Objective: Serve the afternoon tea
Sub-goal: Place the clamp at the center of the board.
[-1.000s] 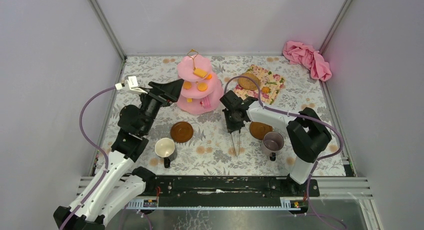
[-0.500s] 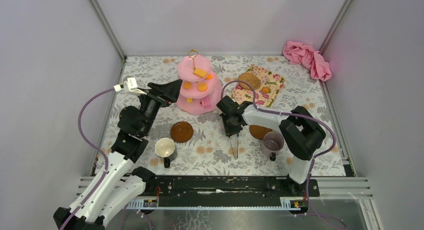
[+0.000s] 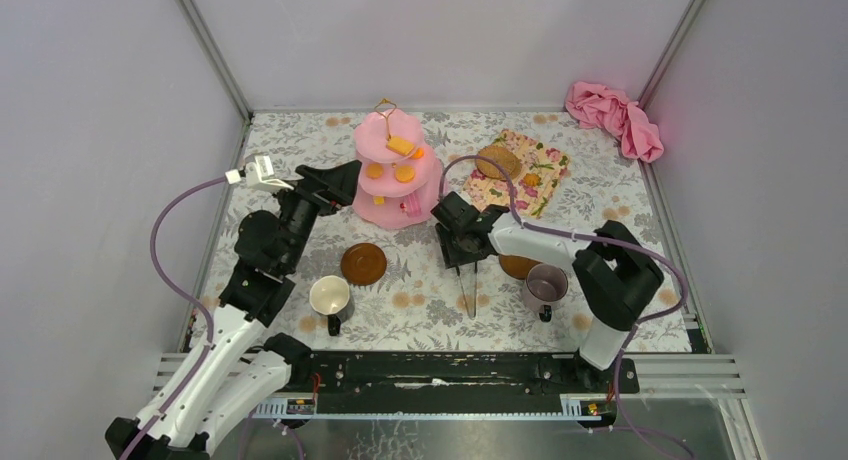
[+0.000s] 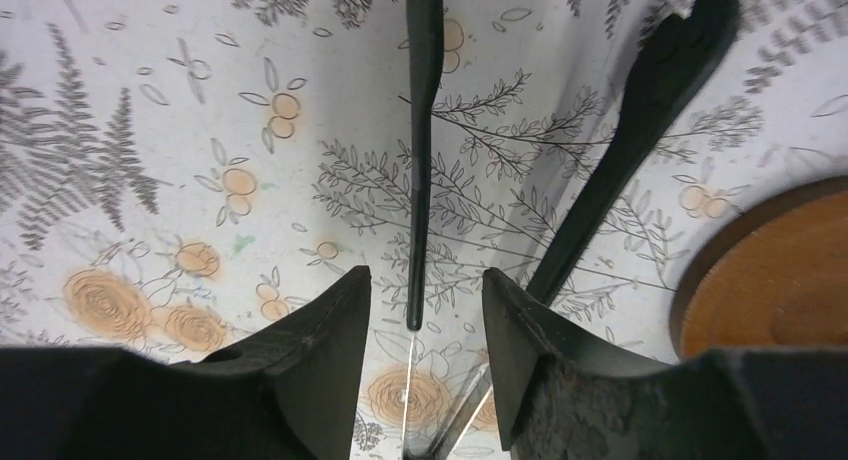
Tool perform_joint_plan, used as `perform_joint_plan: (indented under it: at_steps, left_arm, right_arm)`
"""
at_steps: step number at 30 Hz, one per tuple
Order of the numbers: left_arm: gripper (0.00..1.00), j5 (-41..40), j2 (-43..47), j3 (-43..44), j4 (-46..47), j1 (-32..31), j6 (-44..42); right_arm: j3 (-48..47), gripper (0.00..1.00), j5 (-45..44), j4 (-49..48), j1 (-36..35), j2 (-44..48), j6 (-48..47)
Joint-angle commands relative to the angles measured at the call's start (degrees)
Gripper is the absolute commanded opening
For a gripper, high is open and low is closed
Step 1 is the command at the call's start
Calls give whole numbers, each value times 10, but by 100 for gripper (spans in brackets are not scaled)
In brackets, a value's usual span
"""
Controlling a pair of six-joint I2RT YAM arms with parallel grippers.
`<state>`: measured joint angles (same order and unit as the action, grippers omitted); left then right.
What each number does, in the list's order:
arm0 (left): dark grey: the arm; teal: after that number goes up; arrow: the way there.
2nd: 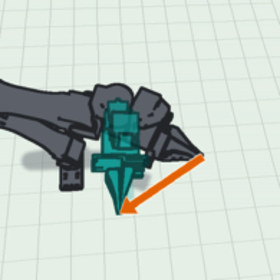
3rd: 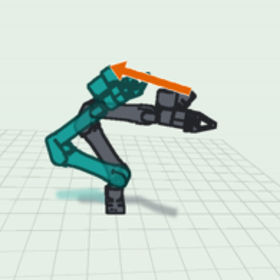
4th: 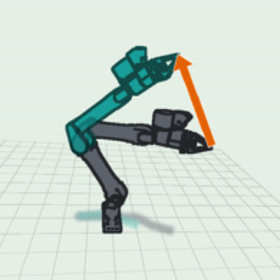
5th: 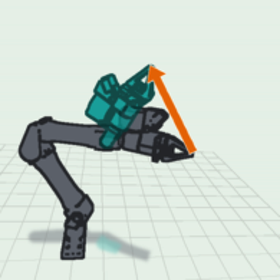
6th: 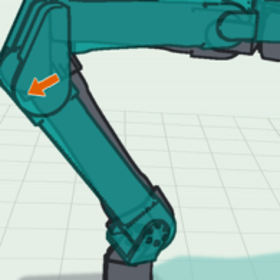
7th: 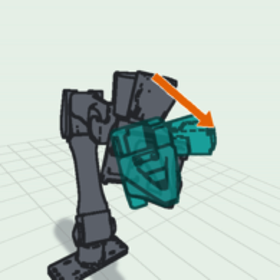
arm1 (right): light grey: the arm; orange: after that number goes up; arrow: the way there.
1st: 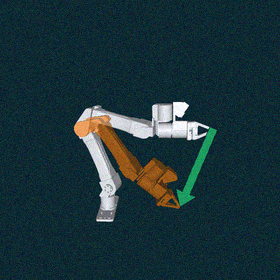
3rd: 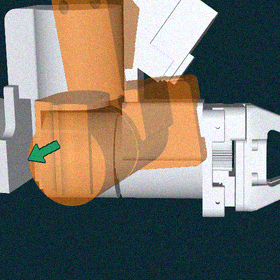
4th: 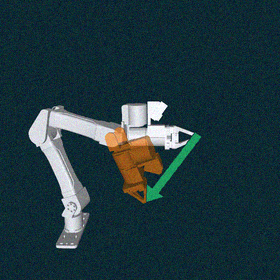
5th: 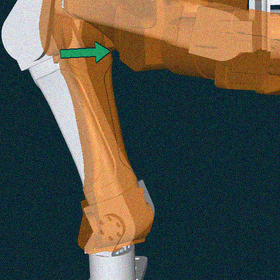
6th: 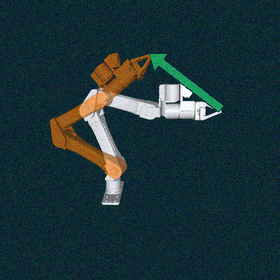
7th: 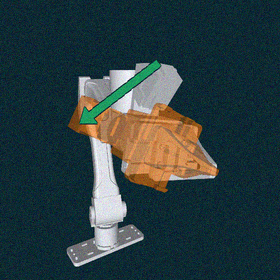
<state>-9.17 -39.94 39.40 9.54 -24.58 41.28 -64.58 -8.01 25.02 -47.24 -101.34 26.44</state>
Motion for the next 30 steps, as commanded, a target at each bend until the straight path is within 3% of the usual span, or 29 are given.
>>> perform_joint_plan:
  at_steps: [1, 5, 8, 11, 13, 22, 30]
  left_arm:
    - [94, -23, 16, 35, -21, 4, -32]
    - [95, -24, 20, 45, -33, 4, -44]
    - [97, -28, 22, 50, -37, 4, -60]
    - [100, -40, 26, 49, -37, 4, -72]
    - [100, -38, 26, 44, -27, 4, -78]
    - [100, -41, 21, 39, -30, 4, -89]
    - [100, -46, 41, 18, -27, 4, -83]
  right_arm:
    - [-24, 52, -93, 18, -28, 80, -22]
    - [-44, 51, -212, 10, -59, 142, -54]
    - [-4, 42, -244, -92, -59, 219, -61]
    - [54, 78, -279, -211, -58, 299, -43]
    - [79, 88, -276, -280, -56, 322, -73]
    - [34, 99, -244, -170, -39, 295, -59]
    - [158, 100, -258, -179, -39, 329, -19]
